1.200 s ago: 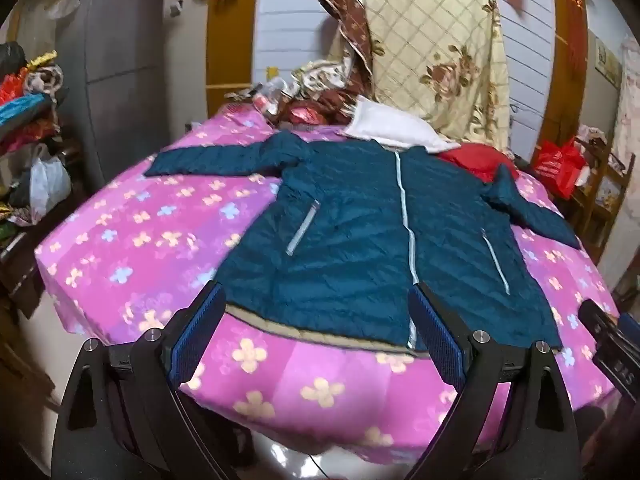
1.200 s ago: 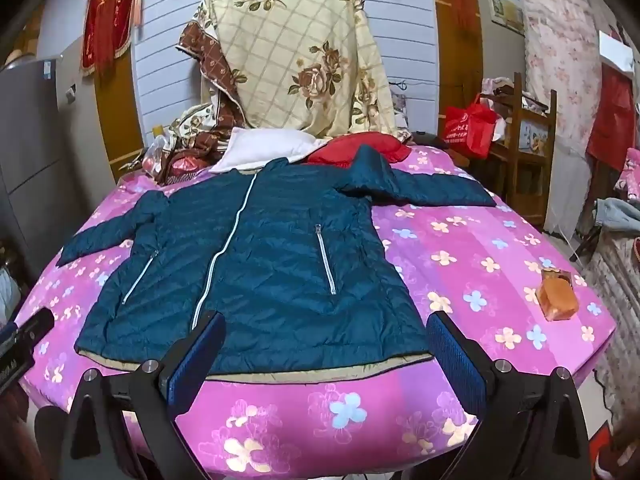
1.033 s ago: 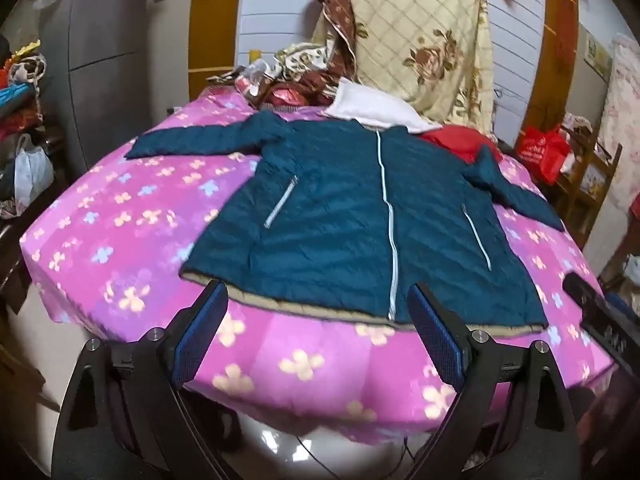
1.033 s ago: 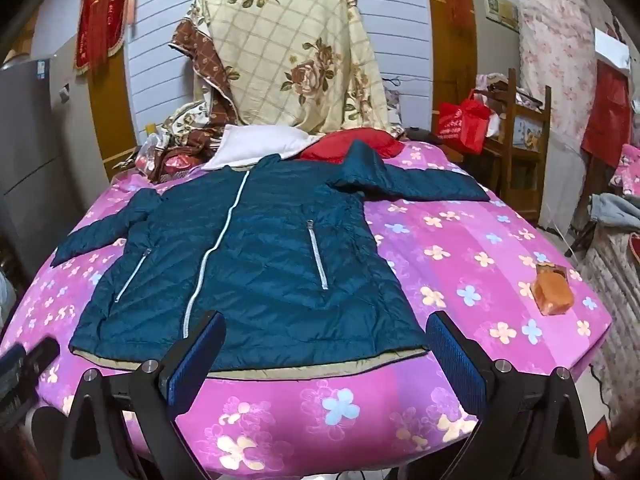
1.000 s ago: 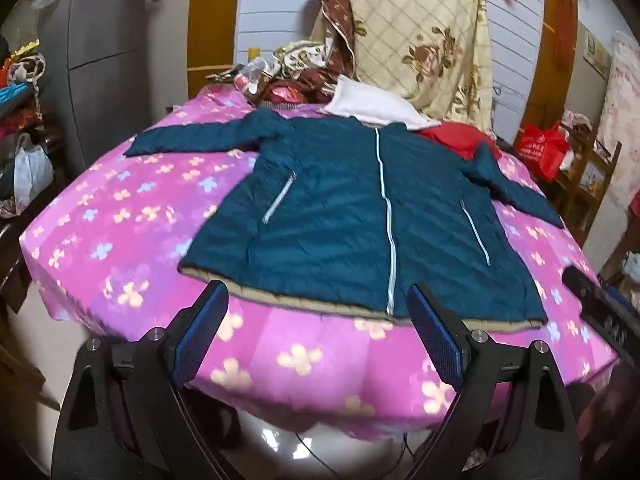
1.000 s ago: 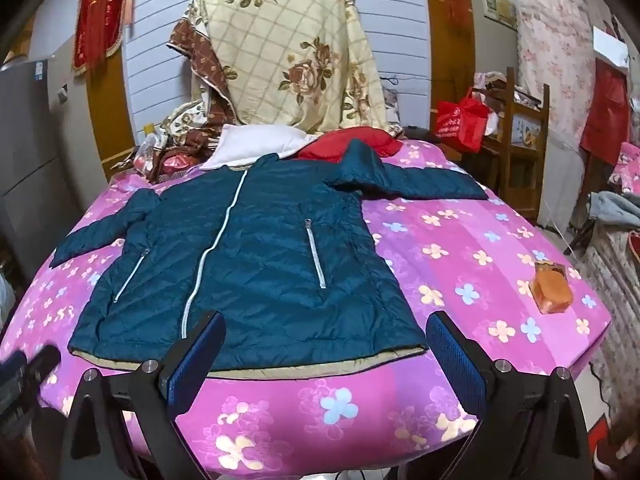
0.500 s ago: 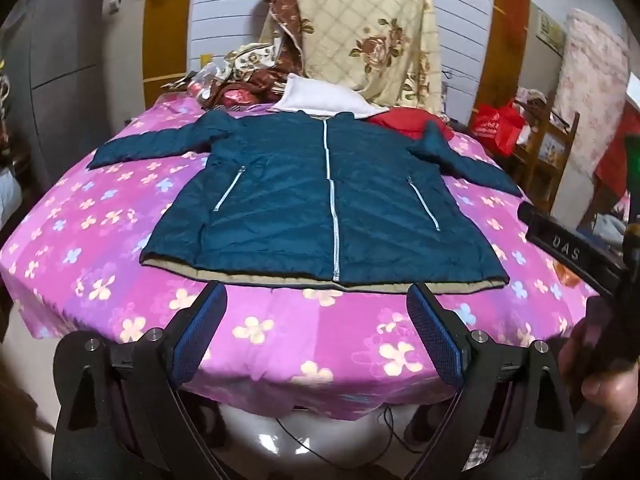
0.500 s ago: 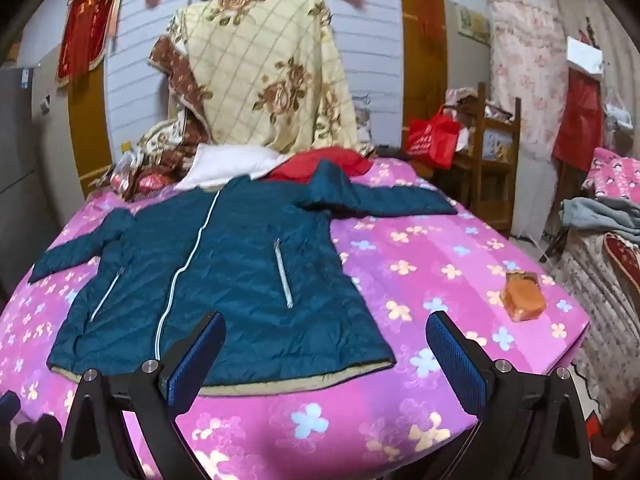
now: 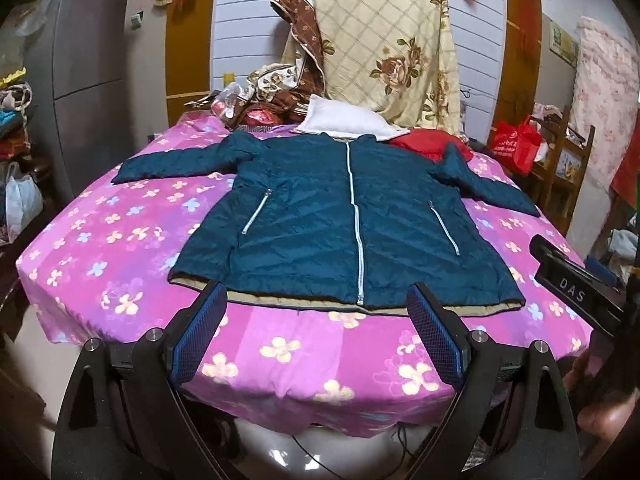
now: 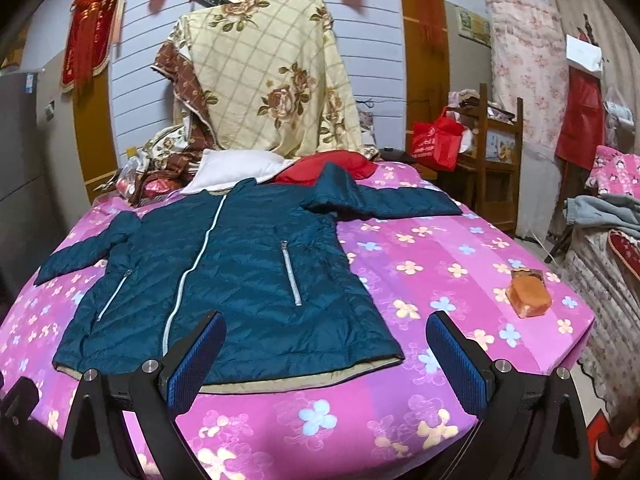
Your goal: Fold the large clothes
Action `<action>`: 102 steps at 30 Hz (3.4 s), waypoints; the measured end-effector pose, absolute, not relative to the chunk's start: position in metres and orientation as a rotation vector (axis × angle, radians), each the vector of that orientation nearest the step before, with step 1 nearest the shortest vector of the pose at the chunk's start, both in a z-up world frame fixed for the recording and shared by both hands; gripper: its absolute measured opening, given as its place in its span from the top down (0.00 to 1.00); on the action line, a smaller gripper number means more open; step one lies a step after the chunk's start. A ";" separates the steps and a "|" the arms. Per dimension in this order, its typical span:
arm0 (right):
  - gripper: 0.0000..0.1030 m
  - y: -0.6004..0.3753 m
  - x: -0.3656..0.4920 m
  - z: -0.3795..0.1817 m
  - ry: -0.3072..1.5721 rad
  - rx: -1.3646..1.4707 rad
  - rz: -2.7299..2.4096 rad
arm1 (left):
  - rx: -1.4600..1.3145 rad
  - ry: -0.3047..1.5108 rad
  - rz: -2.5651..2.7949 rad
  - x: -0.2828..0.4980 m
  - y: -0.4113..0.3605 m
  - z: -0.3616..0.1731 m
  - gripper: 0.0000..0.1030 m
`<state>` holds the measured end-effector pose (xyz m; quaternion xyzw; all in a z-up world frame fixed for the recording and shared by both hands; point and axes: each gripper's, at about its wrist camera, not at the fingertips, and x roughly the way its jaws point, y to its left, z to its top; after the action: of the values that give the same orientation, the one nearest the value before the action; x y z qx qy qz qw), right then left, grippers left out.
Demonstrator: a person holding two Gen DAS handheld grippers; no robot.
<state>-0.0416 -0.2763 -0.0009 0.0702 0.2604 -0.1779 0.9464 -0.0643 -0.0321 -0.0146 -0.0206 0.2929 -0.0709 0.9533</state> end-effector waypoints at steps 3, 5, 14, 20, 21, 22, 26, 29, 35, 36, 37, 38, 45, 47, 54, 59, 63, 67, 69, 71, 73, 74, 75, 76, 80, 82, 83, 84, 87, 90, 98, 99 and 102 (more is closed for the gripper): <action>0.03 -0.273 -0.042 0.002 0.518 0.132 -0.368 | -0.016 0.599 -0.158 -0.064 -0.038 -0.015 0.11; 0.03 -0.273 -0.042 0.003 0.510 0.136 -0.372 | -0.005 0.601 -0.169 -0.066 -0.041 -0.017 0.11; 0.03 -0.285 -0.045 -0.001 0.520 0.184 -0.403 | 0.013 0.592 -0.172 -0.068 -0.047 -0.014 0.11; 0.03 -0.284 -0.049 0.000 0.486 0.164 -0.425 | 0.018 0.571 -0.153 -0.068 -0.045 -0.009 0.11; 0.03 -0.283 -0.050 0.000 0.471 0.156 -0.431 | 0.017 0.568 -0.146 -0.067 -0.043 -0.008 0.11; 0.03 -0.281 -0.050 0.000 0.464 0.145 -0.433 | 0.013 0.569 -0.139 -0.066 -0.040 -0.007 0.11; 0.03 -0.277 -0.045 -0.004 0.480 0.108 -0.424 | -0.009 0.585 -0.096 -0.058 -0.031 -0.006 0.11; 0.03 -0.274 -0.041 -0.006 0.510 0.116 -0.390 | -0.022 0.601 -0.070 -0.054 -0.025 -0.009 0.11; 0.03 -0.270 -0.036 -0.014 0.574 0.119 -0.357 | -0.006 0.628 -0.051 -0.050 -0.023 -0.017 0.11; 0.03 -0.270 -0.035 -0.015 0.583 0.121 -0.355 | -0.003 0.640 -0.052 -0.048 -0.024 -0.019 0.11; 0.03 -0.270 -0.033 -0.017 0.595 0.125 -0.352 | 0.000 0.648 -0.053 -0.047 -0.024 -0.020 0.11; 0.03 -0.271 -0.033 -0.018 0.604 0.129 -0.348 | 0.005 0.657 -0.053 -0.047 -0.025 -0.022 0.11; 0.03 -0.269 -0.032 -0.021 0.619 0.126 -0.339 | 0.037 0.693 -0.042 -0.042 -0.027 -0.030 0.11; 0.03 -0.269 -0.031 -0.022 0.628 0.128 -0.335 | 0.041 0.702 -0.041 -0.041 -0.027 -0.032 0.11; 0.03 -0.271 -0.025 -0.031 0.659 0.144 -0.326 | 0.054 0.740 -0.033 -0.033 -0.028 -0.040 0.11; 0.03 -0.271 -0.020 -0.043 0.688 0.138 -0.322 | 0.064 0.776 -0.027 -0.026 -0.028 -0.051 0.11; 0.03 -0.271 -0.015 -0.055 0.719 0.136 -0.312 | 0.059 0.815 -0.027 -0.018 -0.026 -0.062 0.11; 0.03 -0.273 -0.009 -0.062 0.735 0.136 -0.307 | 0.053 0.838 -0.023 -0.011 -0.024 -0.069 0.11; 0.03 -0.274 -0.007 -0.065 0.738 0.130 -0.305 | 0.053 0.846 -0.019 -0.008 -0.023 -0.073 0.11; 0.03 -0.278 -0.005 -0.068 0.742 0.128 -0.310 | 0.054 0.856 -0.013 -0.004 -0.021 -0.077 0.11; 0.03 -0.285 -0.003 -0.070 0.746 0.140 -0.323 | 0.049 0.871 -0.007 0.001 -0.018 -0.082 0.11; 0.03 -0.288 -0.002 -0.071 0.749 0.148 -0.328 | 0.046 0.878 -0.005 0.003 -0.017 -0.084 0.11; 0.03 -0.294 0.000 -0.073 0.753 0.161 -0.336 | 0.043 0.887 -0.002 0.005 -0.016 -0.086 0.11; 0.03 -0.296 0.000 -0.074 0.757 0.168 -0.342 | 0.041 0.895 0.002 0.007 -0.015 -0.089 0.11; 0.03 -0.316 0.003 -0.080 0.766 0.207 -0.368 | 0.033 0.912 0.018 0.016 -0.010 -0.094 0.11; 0.03 -0.325 0.003 -0.081 0.761 0.226 -0.367 | 0.025 0.917 0.025 0.019 -0.006 -0.096 0.11; 0.03 -0.330 0.003 -0.081 0.754 0.239 -0.366 | 0.019 0.918 0.030 0.022 -0.003 -0.096 0.11; 0.03 -0.336 0.004 -0.081 0.747 0.249 -0.368 | 0.011 0.918 0.039 0.024 0.001 -0.096 0.11; 0.03 -0.354 0.007 -0.080 0.744 0.272 -0.393 | -0.016 0.917 0.064 0.034 0.018 -0.094 0.11; 0.03 -0.374 0.013 -0.082 0.768 0.308 -0.395 | -0.070 0.902 0.102 0.046 0.046 -0.088 0.11; 0.18 -0.435 0.025 -0.102 0.859 0.531 -0.310 | -0.233 0.906 0.161 0.096 0.128 -0.091 0.11; 0.18 -0.435 0.027 -0.104 0.860 0.534 -0.298 | -0.251 0.909 0.160 0.101 0.134 -0.092 0.11; 0.18 -0.431 0.037 -0.110 0.874 0.504 -0.268 | -0.325 0.924 0.126 0.118 0.152 -0.097 0.11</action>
<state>0.0367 -0.4314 -0.1096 0.2408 0.4176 -0.1282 0.8667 0.1180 0.1519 -0.0967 -0.1558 0.4436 0.0607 0.8805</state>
